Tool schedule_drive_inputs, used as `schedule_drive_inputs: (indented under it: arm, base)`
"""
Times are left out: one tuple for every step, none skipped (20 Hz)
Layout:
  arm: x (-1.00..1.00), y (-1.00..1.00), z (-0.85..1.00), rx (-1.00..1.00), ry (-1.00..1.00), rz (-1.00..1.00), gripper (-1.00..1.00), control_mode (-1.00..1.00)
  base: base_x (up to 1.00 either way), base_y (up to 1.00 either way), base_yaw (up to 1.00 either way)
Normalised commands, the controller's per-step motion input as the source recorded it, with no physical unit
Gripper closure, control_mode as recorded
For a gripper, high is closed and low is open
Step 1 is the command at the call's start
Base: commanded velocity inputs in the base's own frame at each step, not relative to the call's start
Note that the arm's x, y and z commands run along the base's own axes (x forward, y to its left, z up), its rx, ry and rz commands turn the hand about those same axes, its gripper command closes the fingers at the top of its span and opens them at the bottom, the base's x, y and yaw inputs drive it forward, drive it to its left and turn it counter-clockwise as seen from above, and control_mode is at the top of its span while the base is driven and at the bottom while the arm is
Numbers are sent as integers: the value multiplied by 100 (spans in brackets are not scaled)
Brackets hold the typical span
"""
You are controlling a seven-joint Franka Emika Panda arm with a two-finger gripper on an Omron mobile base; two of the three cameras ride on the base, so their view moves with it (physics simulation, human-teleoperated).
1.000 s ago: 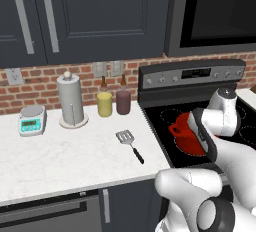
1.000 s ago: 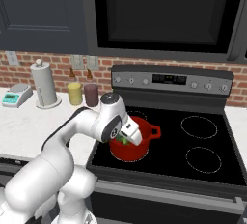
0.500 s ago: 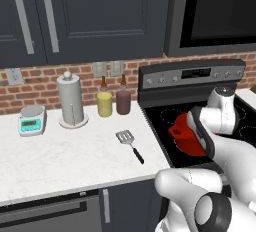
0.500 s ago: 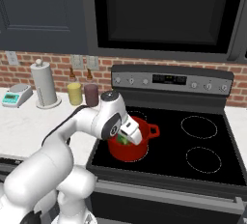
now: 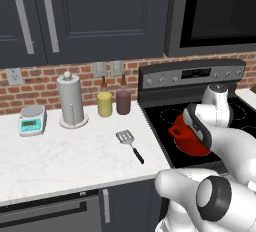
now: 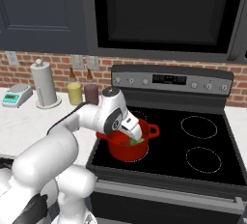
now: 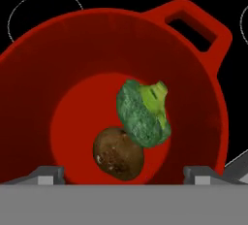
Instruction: Put the mushroom and broccoli in the pot. Retrieve the spatula and lightly stir the vegetables in the pot.
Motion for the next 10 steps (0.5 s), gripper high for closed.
schedule_drive_inputs:
  arm:
    - [29,11,0,0,0,0,-100,-100]
    - [19,8,0,1,-1,0,-100,-100]
    - [11,6,6,1,-8,0,-100,-100]
    - [9,4,12,2,-10,0,-100,-100]
    - [0,9,15,2,-10,0,-100,-100]
    - [0,11,21,1,-11,0,-100,-100]
    - [0,11,29,2,-13,0,-100,-100]
    - [0,16,26,2,-14,2,-100,-100]
    - [-14,13,29,0,-12,6,-100,-100]
    - [-26,11,32,1,-14,9,-100,-100]
  base:
    - [0,0,0]
    - [0,0,0]
    - [0,0,0]
    - [0,0,0]
    - [0,0,0]
    - [0,0,0]
    - [0,0,0]
    - [0,0,0]
    - [0,0,0]
    - [0,0,0]
